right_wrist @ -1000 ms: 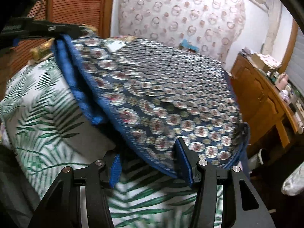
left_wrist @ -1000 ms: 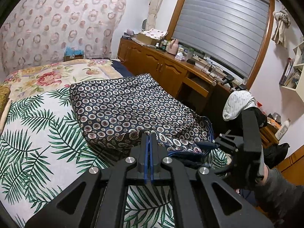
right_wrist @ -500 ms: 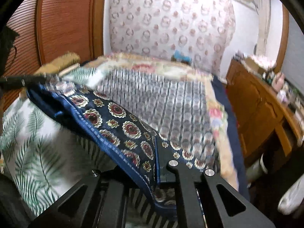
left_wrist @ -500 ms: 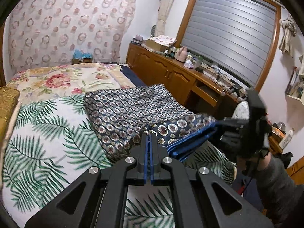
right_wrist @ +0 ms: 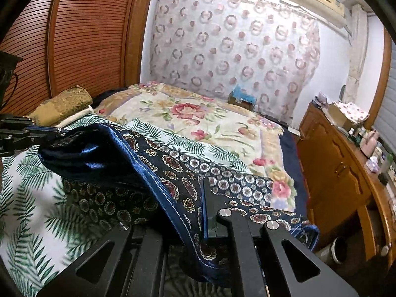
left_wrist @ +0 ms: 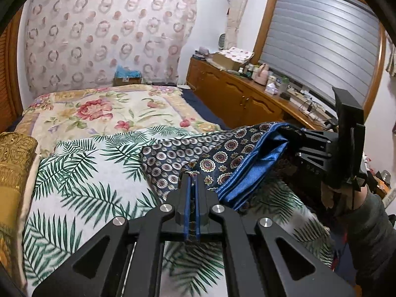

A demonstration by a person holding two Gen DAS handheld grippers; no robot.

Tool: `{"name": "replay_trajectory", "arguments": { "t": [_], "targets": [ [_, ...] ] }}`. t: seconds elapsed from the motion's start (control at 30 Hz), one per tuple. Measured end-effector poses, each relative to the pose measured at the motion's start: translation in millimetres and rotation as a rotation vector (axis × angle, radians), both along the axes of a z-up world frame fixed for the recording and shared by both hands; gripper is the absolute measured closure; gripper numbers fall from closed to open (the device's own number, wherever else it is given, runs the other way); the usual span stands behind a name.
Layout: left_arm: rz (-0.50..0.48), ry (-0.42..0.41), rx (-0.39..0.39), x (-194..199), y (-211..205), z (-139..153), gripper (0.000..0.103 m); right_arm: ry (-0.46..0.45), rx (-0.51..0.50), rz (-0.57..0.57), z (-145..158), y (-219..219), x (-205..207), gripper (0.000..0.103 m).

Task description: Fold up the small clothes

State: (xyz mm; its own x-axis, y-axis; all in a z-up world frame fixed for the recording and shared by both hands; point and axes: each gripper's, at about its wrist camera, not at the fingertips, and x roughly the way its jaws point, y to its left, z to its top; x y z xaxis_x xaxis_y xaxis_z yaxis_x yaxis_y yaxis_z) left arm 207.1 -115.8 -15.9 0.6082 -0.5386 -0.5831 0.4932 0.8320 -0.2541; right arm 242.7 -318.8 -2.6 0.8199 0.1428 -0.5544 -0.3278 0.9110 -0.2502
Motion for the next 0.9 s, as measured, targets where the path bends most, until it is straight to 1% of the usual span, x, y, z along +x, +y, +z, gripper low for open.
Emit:
{"name": "replay_trajectory", "arguments": {
  "t": [0.1,0.2,0.3,0.33,0.37,0.4,0.43,0.47,0.5,0.53,0.57,0.7,0.73,0.77,0.83,0.9],
  "targets": [
    [0.007,0.021,0.012,17,-1,-8,0.101,0.016,0.0,0.003,-8,-9,12,0.098],
    [0.012,0.036,0.031,32,-2,-15,0.1,0.029,-0.003,0.008,-9,-11,24,0.098],
    [0.02,0.027,0.064,41,-2,-18,0.1,0.046,0.001,0.011,-11,-14,37,0.098],
    [0.018,0.023,0.072,44,-2,-19,0.096,0.052,0.004,0.01,-10,-15,41,0.098],
    [0.014,0.02,0.082,46,-2,-19,0.085,0.061,0.007,0.011,-13,-16,45,0.098],
    [0.012,0.017,0.091,47,-2,-19,0.071,0.07,0.009,0.012,-14,-18,47,0.098],
    [0.008,0.011,0.093,48,-1,-19,0.062,0.078,0.01,0.013,-13,-18,52,0.098],
    [0.003,0.003,0.09,48,0,-19,0.048,0.087,0.011,0.014,-14,-18,55,0.098],
    [-0.003,-0.002,0.091,49,1,-19,0.039,0.096,0.012,0.014,-16,-18,59,0.098],
    [-0.008,-0.002,0.095,50,0,-19,0.034,0.102,0.013,0.014,-16,-17,61,0.098],
    [-0.017,0.001,0.098,51,-1,-21,0.026,0.108,0.018,0.011,-16,-18,64,0.098],
    [-0.035,0.016,0.111,52,-3,-28,0.025,0.125,0.055,0.007,-9,-20,78,0.097],
    [-0.039,0.018,0.114,52,-4,-29,0.025,0.128,0.065,0.005,-7,-22,81,0.091],
    [-0.04,0.018,0.123,52,-4,-31,0.025,0.125,0.071,-0.003,-4,-25,85,0.088],
    [-0.039,0.023,0.139,54,-7,-34,0.025,0.122,0.091,-0.024,1,-31,93,0.078],
    [-0.034,0.037,0.152,61,-8,-38,0.025,0.123,0.121,-0.037,7,-36,98,0.073]
  ]
}}
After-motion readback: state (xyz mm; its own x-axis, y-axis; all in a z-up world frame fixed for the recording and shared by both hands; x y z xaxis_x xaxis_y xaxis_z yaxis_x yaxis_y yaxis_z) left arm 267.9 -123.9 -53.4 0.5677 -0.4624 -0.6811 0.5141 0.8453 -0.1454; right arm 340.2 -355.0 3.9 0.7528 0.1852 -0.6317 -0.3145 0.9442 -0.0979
